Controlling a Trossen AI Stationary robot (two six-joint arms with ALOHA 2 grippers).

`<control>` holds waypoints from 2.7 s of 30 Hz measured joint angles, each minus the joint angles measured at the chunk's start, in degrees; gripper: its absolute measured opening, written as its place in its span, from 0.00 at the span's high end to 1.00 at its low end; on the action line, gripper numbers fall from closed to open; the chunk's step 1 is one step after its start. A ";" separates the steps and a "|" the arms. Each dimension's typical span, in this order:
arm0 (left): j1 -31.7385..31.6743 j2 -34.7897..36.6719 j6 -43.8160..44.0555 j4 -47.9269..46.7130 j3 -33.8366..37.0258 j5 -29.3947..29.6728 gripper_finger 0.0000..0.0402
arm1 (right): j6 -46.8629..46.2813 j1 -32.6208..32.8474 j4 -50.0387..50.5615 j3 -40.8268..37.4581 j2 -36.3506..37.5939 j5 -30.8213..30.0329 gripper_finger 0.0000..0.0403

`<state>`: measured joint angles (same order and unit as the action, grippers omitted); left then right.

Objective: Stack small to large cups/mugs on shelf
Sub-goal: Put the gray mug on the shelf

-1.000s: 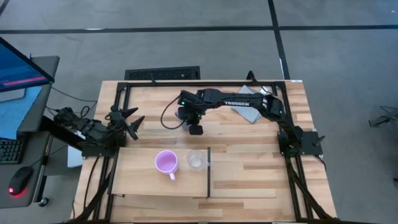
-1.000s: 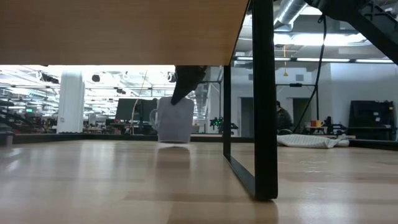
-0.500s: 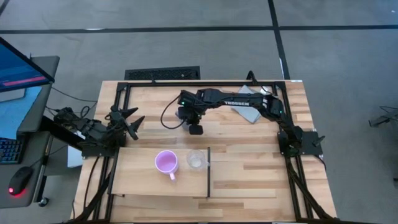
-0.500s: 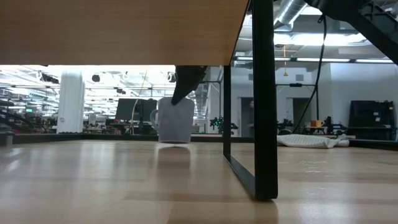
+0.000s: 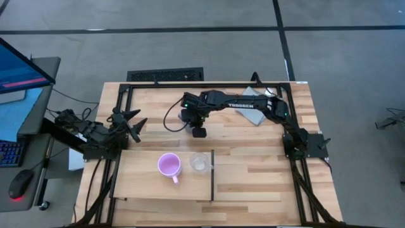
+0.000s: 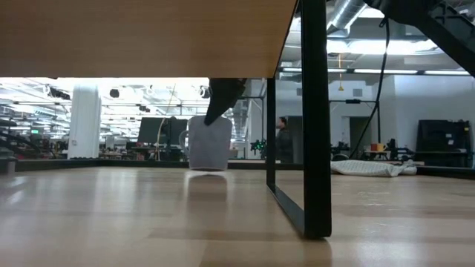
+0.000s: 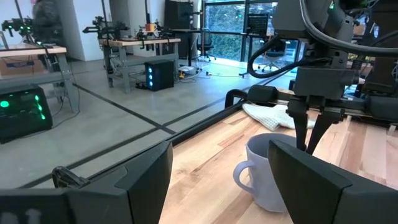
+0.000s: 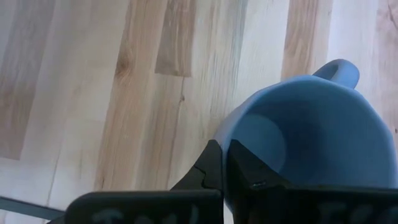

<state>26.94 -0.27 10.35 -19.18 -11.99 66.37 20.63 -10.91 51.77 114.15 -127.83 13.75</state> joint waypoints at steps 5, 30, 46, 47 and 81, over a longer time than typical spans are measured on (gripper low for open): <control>0.00 0.00 0.00 0.00 -0.02 0.00 0.36 | -0.10 0.20 -0.28 0.00 0.00 0.01 0.96; -0.02 0.00 0.00 0.00 -0.02 -0.02 0.36 | -0.56 2.27 -2.47 0.11 -2.52 -0.30 0.94; 0.00 0.00 0.00 -0.02 -0.02 -0.64 0.36 | -2.81 2.29 -3.63 -0.09 -2.74 0.31 0.82; 0.00 0.00 0.00 -0.02 -0.02 -0.66 0.36 | -2.81 2.29 -3.61 -0.11 -2.80 0.25 0.81; 0.00 0.00 0.00 0.04 -0.04 -1.68 0.36 | -1.10 3.05 3.44 10.32 -1.95 -0.92 0.57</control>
<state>26.94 -0.27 10.35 -19.14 -12.03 64.68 19.53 -7.86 55.21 124.46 -129.78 12.83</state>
